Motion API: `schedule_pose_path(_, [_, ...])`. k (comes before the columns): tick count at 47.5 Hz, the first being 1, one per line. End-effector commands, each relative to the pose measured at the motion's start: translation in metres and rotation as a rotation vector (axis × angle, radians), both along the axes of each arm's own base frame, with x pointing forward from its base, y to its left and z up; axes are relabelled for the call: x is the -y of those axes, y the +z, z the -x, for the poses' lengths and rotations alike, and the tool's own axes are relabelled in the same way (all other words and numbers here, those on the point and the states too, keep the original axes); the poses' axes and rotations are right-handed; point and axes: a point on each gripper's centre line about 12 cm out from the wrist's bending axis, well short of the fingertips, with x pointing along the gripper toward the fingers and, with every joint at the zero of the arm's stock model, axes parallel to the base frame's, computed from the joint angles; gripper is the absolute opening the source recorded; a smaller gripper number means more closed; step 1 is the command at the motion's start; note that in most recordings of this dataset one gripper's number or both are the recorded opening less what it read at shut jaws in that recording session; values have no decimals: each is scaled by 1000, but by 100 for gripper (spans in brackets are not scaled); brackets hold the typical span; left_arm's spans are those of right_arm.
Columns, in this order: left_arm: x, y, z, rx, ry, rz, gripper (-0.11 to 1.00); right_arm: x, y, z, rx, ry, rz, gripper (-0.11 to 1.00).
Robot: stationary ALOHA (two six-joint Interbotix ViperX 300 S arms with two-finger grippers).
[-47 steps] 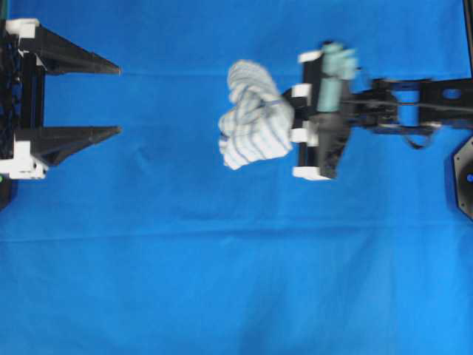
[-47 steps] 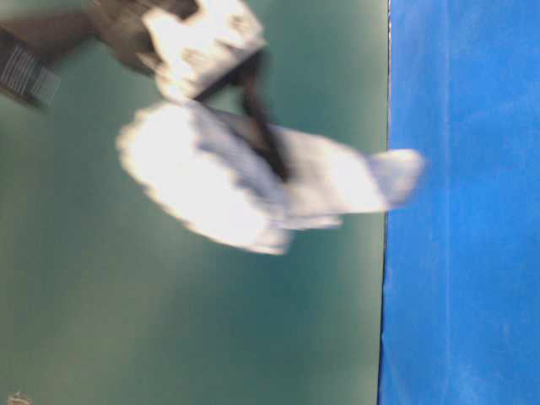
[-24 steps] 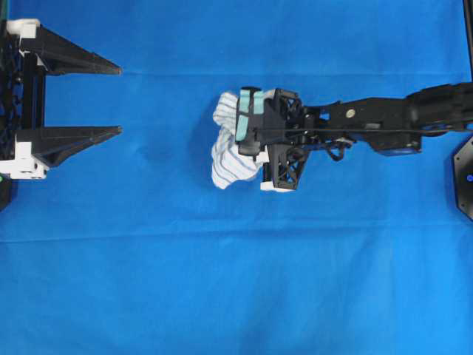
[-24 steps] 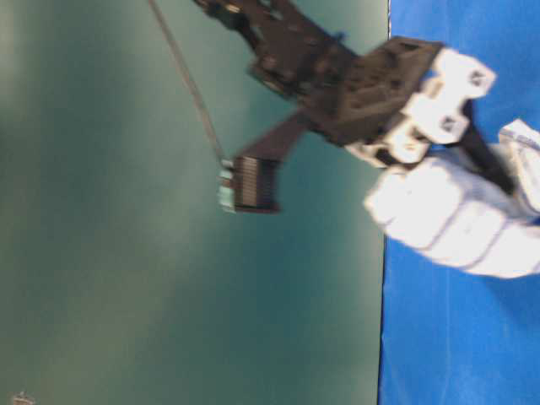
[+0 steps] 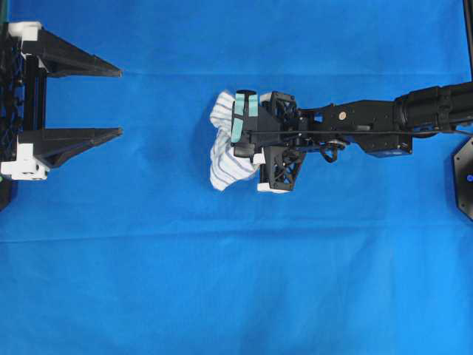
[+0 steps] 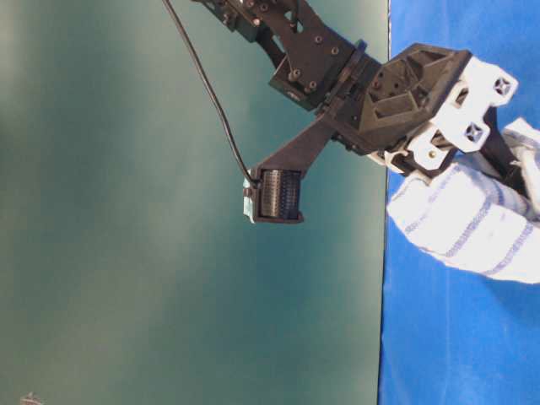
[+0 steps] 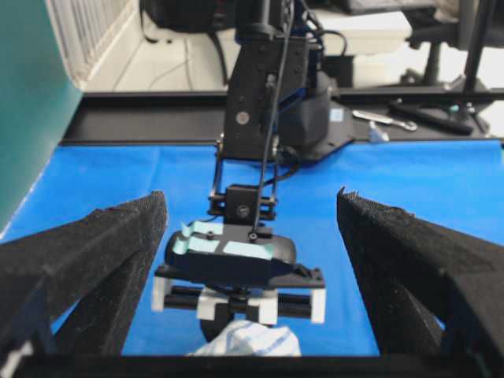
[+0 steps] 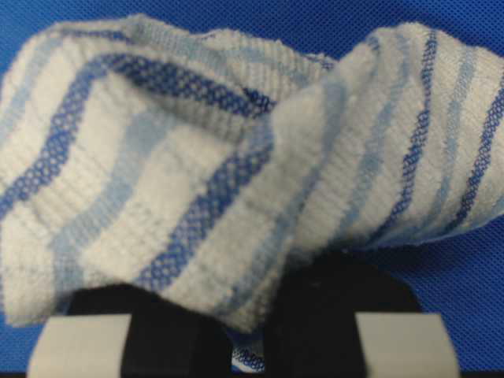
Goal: Hand over the towel.
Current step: 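Carry the towel with the right gripper and lower it to the table center, then open the right gripper to release the towel and pull back right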
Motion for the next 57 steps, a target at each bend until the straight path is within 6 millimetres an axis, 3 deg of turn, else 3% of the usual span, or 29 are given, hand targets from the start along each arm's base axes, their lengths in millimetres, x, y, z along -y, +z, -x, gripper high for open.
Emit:
schedule_pose_path(1, [0,7,0,23,0,-1,93,2,11,-7,34,-8,0,11])
schedule_pose_path(9, [0,7,0,23,0,-1,93,2,14,-6,28,-8,0,58])
schedule_pose_path(13, [0,6,0,21,0,-1,93,2,23,-4,31,-7,2,72])
schedule_pose_path(18, [0,6,0,21,0,-2,93,1,41,3,35,-10,2,71])
schedule_pose_path(37, [0,5,0,18,0,-1,93,-7,166,50,318,-5,40,71])
schedule_pose_path(48, [0,4,0,12,0,-1,93,-11,201,85,505,0,64,71])
schedule_pose_path(57, [0,2,0,9,0,-2,93,-13,211,98,586,2,73,71])
